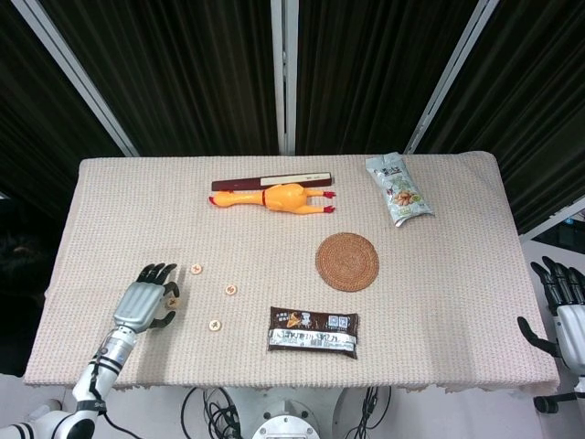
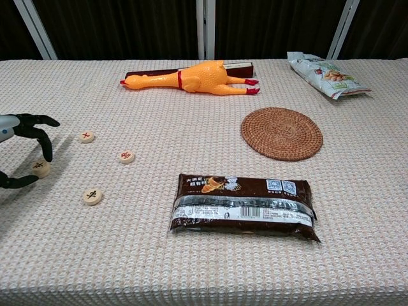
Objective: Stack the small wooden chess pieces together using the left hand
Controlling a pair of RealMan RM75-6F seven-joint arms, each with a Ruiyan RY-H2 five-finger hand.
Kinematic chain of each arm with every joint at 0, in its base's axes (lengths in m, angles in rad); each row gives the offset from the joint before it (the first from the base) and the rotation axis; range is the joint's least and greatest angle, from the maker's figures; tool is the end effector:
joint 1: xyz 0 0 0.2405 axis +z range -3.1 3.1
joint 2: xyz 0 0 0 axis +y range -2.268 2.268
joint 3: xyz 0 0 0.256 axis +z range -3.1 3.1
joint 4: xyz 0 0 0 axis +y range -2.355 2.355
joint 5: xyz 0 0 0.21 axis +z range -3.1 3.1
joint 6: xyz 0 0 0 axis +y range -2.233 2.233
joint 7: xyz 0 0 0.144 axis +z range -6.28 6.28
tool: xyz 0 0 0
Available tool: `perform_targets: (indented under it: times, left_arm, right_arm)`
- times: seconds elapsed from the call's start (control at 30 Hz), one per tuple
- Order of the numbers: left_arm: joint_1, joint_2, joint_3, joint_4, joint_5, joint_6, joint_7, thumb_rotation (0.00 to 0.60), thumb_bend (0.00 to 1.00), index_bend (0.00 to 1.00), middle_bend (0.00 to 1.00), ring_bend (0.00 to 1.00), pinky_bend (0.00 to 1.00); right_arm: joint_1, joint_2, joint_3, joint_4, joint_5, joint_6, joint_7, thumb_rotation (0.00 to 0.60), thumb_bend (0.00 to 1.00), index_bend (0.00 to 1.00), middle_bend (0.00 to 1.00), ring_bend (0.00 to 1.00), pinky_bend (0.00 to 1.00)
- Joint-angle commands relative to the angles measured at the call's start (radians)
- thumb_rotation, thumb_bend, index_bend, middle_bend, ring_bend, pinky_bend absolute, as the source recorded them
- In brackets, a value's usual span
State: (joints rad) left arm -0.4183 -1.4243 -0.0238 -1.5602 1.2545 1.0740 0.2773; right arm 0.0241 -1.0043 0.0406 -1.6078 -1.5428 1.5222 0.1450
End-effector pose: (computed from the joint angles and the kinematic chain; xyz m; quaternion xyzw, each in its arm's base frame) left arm -0.2549 0.2522 0.0117 -0.7146 -0.4398 -0.3010 0.4531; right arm -0.3221 -0.1603 0.1977 0.5836 -0.3952 0.3961 0.5885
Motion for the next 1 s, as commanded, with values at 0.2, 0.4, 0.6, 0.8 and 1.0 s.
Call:
perform_targets:
  times: [0.2, 0.4, 0.6, 0.8, 1.0]
  left_arm:
    - [0.000, 0.003, -0.001, -0.002, 0.000, 0.002, 0.000, 0.600, 0.30, 0.42, 0.04, 0.00, 0.00]
    - [0.011, 0.014, -0.001, -0.052, 0.049, 0.045, -0.035, 0.600, 0.28, 0.34, 0.03, 0.00, 0.00]
    - [0.006, 0.027, 0.013, -0.168, 0.136, 0.081, -0.008, 0.600, 0.28, 0.34, 0.03, 0.00, 0.00]
    - [-0.016, -0.031, 0.035, -0.173, 0.149, 0.036, 0.037, 0.600, 0.28, 0.36, 0.03, 0.00, 0.00]
    - [-0.033, -0.106, 0.050, -0.095, 0.140, -0.001, 0.107, 0.600, 0.28, 0.38, 0.03, 0.00, 0.00]
  right_arm:
    - [0.000, 0.001, 0.000, 0.000, 0.000, -0.001, 0.000, 0.600, 0.26, 0.00, 0.00, 0.00, 0.00]
    - [0.000, 0.000, 0.002, 0.001, 0.003, 0.000, 0.002, 0.600, 0.26, 0.00, 0.00, 0.00, 0.00]
    - [0.001, 0.001, 0.003, 0.000, 0.005, -0.003, 0.005, 0.600, 0.26, 0.00, 0.00, 0.00, 0.00]
    - [-0.002, 0.005, 0.000, 0.002, -0.002, 0.003, 0.018, 0.600, 0.26, 0.00, 0.00, 0.00, 0.00]
    - [-0.005, 0.010, 0.000, 0.006, -0.007, 0.010, 0.036, 0.600, 0.26, 0.00, 0.00, 0.00, 0.00]
